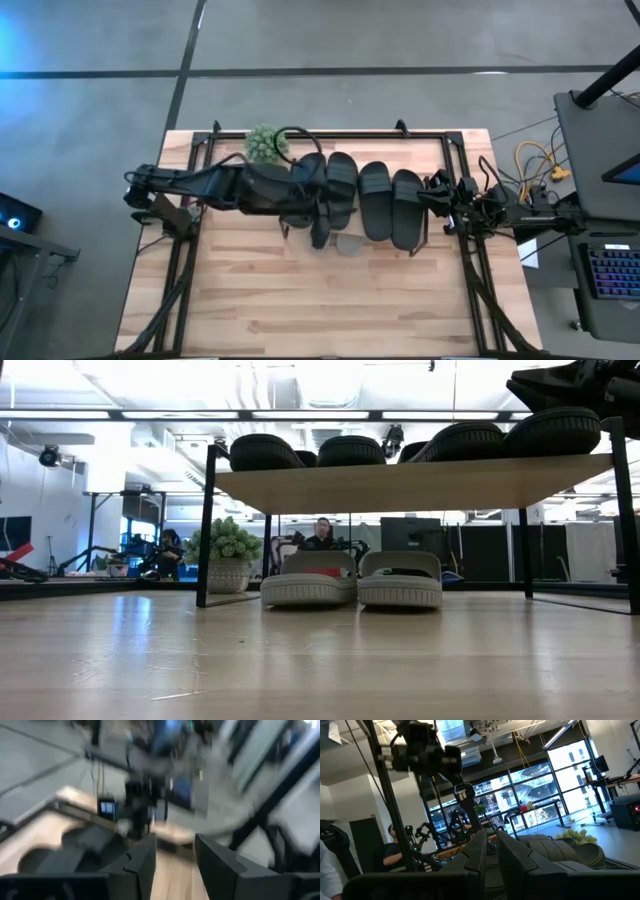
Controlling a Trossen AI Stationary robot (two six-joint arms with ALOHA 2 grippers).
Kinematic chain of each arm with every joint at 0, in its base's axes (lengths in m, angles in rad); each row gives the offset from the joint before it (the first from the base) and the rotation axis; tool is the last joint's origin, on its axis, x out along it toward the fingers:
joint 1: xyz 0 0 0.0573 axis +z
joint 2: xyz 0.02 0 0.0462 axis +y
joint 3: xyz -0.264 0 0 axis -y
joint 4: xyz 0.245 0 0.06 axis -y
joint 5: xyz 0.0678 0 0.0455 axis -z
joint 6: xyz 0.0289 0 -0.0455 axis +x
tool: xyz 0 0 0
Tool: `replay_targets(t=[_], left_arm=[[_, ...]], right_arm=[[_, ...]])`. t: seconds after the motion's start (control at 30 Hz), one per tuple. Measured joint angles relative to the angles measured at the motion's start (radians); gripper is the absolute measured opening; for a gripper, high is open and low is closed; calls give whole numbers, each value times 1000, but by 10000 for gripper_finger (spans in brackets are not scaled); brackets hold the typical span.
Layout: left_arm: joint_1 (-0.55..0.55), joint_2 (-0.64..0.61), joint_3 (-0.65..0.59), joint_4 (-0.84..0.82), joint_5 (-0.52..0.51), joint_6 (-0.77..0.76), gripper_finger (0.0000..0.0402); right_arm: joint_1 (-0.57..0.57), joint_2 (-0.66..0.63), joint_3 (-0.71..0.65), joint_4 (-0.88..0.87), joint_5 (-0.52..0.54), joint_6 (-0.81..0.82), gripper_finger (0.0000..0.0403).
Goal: Pick and place slides into the shelf
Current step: Return to Home Position
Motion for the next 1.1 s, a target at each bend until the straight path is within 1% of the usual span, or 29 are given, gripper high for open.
replay_targets(t=[0.03, 0.1, 0.13, 0.2, 0.23, 0.3, 0.33, 0.43, 0.47, 0.5, 0.6, 0.73, 0.83, 0.93, 1.03, 1.1], left_arm=[[-1, 0, 0, -44, 30, 14, 123], [-2, -12, 0, -129, 134, -13, 123], [-3, -18, 0, -170, 157, -20, 123], [-6, -30, -2, -177, 132, -29, 123], [-11, -38, -9, -160, 128, 0, 123], [-29, -61, -42, -50, 150, 104, 123], [-37, -72, -70, 32, 189, 165, 123], [-46, -120, -190, 282, 378, 302, 123], [-44, -141, -241, 357, 428, 317, 123], [-35, -164, -300, 430, 454, 329, 123], [8, -255, -488, 584, 457, 336, 123], [80, -393, -740, 724, 467, 334, 123], [145, -487, -911, 897, 471, 338, 123], [209, -573, -1029, 987, 466, 332, 123], [262, -645, -1104, 1002, 467, 333, 123], [303, -691, -1143, 983, 468, 333, 123]], right_arm=[[0, 0, 0, 0, 0, 0, 38], [0, 0, 0, 0, 0, 0, 38], [0, 0, 0, 0, 0, 0, 38], [0, 0, 0, 0, 0, 0, 38], [0, 0, 0, 0, 0, 0, 38], [0, 0, 0, 0, 0, 0, 38], [0, 0, 0, 0, 0, 0, 38], [0, 0, 0, 0, 0, 0, 38], [0, 0, 0, 0, 0, 0, 38], [0, 0, 0, 0, 0, 0, 38], [0, 0, 0, 0, 0, 0, 38], [0, 0, 0, 0, 0, 0, 38], [0, 0, 0, 0, 0, 0, 38], [0, 0, 0, 0, 0, 0, 38], [0, 0, 0, 0, 0, 0, 38], [0, 0, 0, 0, 0, 0, 38]])
